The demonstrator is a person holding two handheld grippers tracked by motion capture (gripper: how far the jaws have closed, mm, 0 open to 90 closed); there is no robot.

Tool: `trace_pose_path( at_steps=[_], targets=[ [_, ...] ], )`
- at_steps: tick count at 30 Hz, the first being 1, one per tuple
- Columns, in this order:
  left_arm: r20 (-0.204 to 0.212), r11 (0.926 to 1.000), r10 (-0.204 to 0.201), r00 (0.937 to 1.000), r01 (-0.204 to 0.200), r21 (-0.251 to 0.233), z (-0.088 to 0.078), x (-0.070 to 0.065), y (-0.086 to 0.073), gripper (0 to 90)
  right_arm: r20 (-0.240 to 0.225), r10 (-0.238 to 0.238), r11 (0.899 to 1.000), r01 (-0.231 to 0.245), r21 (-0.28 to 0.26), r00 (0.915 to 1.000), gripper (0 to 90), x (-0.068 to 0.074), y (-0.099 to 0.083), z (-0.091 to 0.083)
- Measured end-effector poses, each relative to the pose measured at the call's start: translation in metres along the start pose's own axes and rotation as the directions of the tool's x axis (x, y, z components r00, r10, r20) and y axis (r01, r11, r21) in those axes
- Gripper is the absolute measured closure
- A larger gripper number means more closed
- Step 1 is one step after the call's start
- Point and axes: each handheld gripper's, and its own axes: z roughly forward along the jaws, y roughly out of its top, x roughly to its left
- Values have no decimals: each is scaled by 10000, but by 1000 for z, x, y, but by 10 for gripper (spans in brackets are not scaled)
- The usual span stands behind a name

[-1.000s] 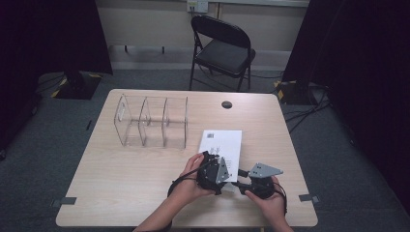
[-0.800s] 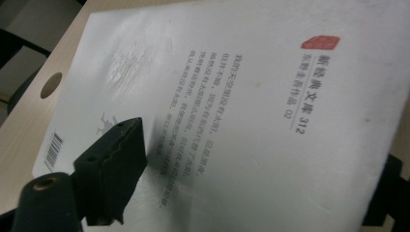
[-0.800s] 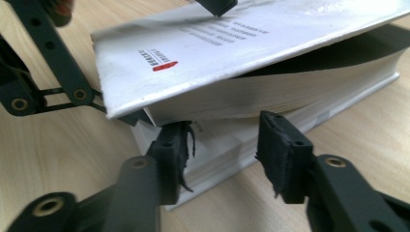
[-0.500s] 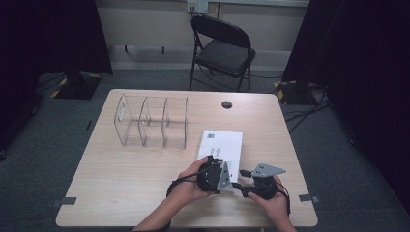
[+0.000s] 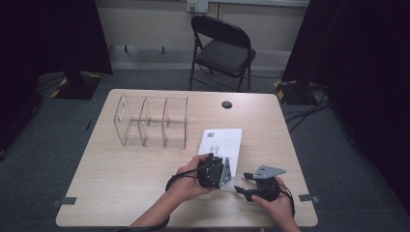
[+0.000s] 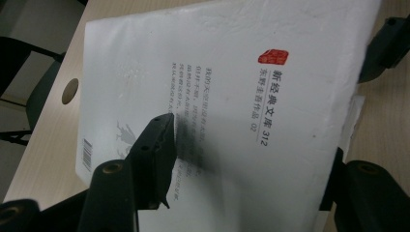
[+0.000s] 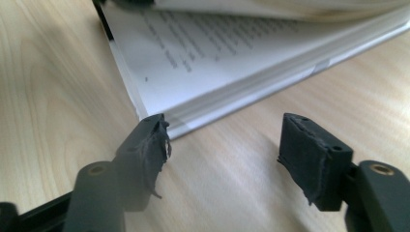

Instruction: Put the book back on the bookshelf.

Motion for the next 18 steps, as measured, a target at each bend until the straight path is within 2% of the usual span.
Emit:
trace_pose_path(
  at_steps=[1, 2, 4, 5, 7, 13, 14, 18],
  targets=[
    [0, 9999, -62, 10000, 62, 83, -1, 1, 0, 411, -36, -17, 9998, 18, 184, 10000, 314, 0, 0, 0],
    [67, 9998, 141, 9999, -142, 160, -2, 3, 1, 413, -42, -19, 9997, 20, 240, 10000, 311, 0, -1, 0],
    [-32, 9996, -264, 9996, 264, -30, -3, 3, 2, 425, -25, -149, 9995, 149, 275, 9999, 298, 0, -1, 0],
    [10, 9998, -79, 10000, 78, 207, -5, 5, 4, 432, -4, -183, 9993, 183, 328, 9998, 288, 1, -1, 1],
    [-42, 9996, -126, 9999, 127, 269, -7, 8, 6, 446, 65, -422, 9982, 419, 439, 9991, 258, 4, 0, 2],
    [67, 9988, -303, 9995, 300, 375, -10, 12, 10, 455, 67, -455, 9978, 451, 481, 9989, 236, 3, 0, 2],
    [33, 9987, -225, 9997, 223, 458, -11, 13, 11, 457, 90, -460, 9978, 455, 485, 9989, 231, 3, 0, 2],
    [166, 9974, -435, 9989, 424, 581, -14, 18, 14, 467, 96, -433, 9978, 427, 505, 9990, 209, 3, 0, 3]
  ],
)
